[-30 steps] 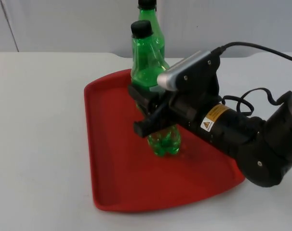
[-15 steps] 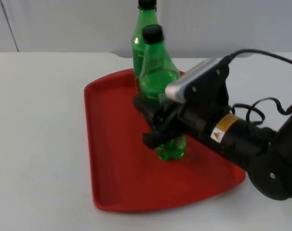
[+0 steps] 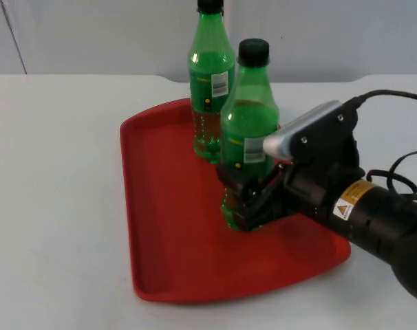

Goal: Place the bottle upright on the tray.

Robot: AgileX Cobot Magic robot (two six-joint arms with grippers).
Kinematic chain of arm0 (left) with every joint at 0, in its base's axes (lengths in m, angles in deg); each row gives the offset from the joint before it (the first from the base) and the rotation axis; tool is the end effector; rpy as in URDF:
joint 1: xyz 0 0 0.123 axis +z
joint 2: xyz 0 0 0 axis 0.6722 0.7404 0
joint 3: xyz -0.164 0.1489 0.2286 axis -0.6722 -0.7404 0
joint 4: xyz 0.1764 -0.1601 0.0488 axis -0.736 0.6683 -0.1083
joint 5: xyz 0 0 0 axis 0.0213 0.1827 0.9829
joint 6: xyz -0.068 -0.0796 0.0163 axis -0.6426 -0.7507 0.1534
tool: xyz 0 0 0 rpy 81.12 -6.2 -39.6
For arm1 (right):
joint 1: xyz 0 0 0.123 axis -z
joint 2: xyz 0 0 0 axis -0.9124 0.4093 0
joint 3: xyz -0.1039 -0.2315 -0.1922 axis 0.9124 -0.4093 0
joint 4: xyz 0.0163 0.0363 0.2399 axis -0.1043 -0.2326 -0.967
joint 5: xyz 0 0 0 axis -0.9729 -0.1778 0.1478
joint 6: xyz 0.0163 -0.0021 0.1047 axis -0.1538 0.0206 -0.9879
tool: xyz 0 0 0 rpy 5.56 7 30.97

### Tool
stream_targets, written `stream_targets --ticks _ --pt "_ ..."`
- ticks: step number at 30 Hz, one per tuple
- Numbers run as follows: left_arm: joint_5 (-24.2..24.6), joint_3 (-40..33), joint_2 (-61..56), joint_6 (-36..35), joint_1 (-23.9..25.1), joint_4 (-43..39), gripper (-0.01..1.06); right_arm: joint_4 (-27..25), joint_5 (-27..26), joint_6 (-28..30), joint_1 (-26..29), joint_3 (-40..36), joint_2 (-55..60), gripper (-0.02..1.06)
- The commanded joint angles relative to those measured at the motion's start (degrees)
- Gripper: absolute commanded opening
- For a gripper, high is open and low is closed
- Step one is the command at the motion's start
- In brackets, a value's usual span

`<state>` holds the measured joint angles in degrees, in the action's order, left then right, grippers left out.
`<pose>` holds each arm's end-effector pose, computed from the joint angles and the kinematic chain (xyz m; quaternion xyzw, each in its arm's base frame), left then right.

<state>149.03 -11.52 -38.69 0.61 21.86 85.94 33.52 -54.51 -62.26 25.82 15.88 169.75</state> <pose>-0.0335 0.0046 0.2652 0.1607 0.8424 -0.1254 0.4989 0.3007 0.2483 0.1072 -0.2922 0.7036 0.1749 0.6236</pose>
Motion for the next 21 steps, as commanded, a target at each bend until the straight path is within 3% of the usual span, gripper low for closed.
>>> stream_targets --ticks 1,7,13,15,21 --pt "-0.2 -0.3 -0.2 0.1 -0.3 0.8 1.05 0.3 1.8 0.0 0.4 -0.8 -2.1 0.80" --pt "-0.2 -0.3 -0.2 0.1 -0.3 0.8 1.05 0.3 13.4 -0.3 0.4 -1.2 -5.5 0.80" --pt "-0.2 -0.3 -0.2 0.1 -0.3 0.8 1.05 0.5 21.7 -0.4 0.4 -1.2 -8.2 0.80" --pt "-0.2 -0.3 -0.2 0.1 -0.3 0.8 1.05 0.5 27.3 -0.4 0.4 -1.2 -9.6 0.80" --pt "-0.2 -0.3 -0.2 0.1 -0.3 0.8 1.05 4.8 39.5 -4.9 0.4 -1.0 -13.8 0.80"
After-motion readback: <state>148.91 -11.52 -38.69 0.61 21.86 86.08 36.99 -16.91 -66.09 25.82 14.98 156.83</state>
